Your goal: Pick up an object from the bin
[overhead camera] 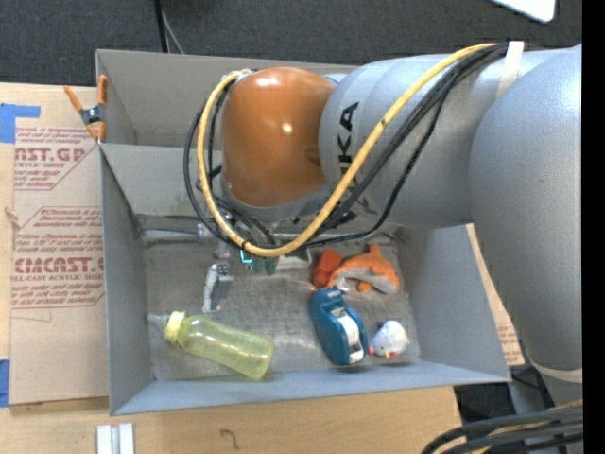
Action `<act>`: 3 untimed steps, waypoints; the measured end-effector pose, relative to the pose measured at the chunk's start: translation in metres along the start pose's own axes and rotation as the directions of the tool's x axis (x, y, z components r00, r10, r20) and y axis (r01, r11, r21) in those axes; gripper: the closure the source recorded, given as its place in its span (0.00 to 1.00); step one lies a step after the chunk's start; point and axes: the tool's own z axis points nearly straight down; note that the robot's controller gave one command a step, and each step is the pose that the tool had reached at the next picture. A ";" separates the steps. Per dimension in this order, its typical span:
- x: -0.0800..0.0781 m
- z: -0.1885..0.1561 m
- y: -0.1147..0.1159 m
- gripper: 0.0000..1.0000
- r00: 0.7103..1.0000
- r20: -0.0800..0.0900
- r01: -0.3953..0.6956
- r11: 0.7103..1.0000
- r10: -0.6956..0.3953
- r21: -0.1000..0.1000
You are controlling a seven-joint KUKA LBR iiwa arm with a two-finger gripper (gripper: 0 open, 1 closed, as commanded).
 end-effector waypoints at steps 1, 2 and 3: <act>-0.002 -0.004 -0.001 0.00 1.000 0.007 -0.002 1.000 0.002 -0.001; 0.015 0.041 -0.004 0.00 1.000 0.014 -0.016 1.000 0.016 -0.003; 0.017 0.123 -0.010 1.00 0.998 0.012 0.057 0.998 -0.057 -0.004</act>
Offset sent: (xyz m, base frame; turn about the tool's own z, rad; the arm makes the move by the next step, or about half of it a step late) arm -0.0515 -0.0107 -0.1282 0.0440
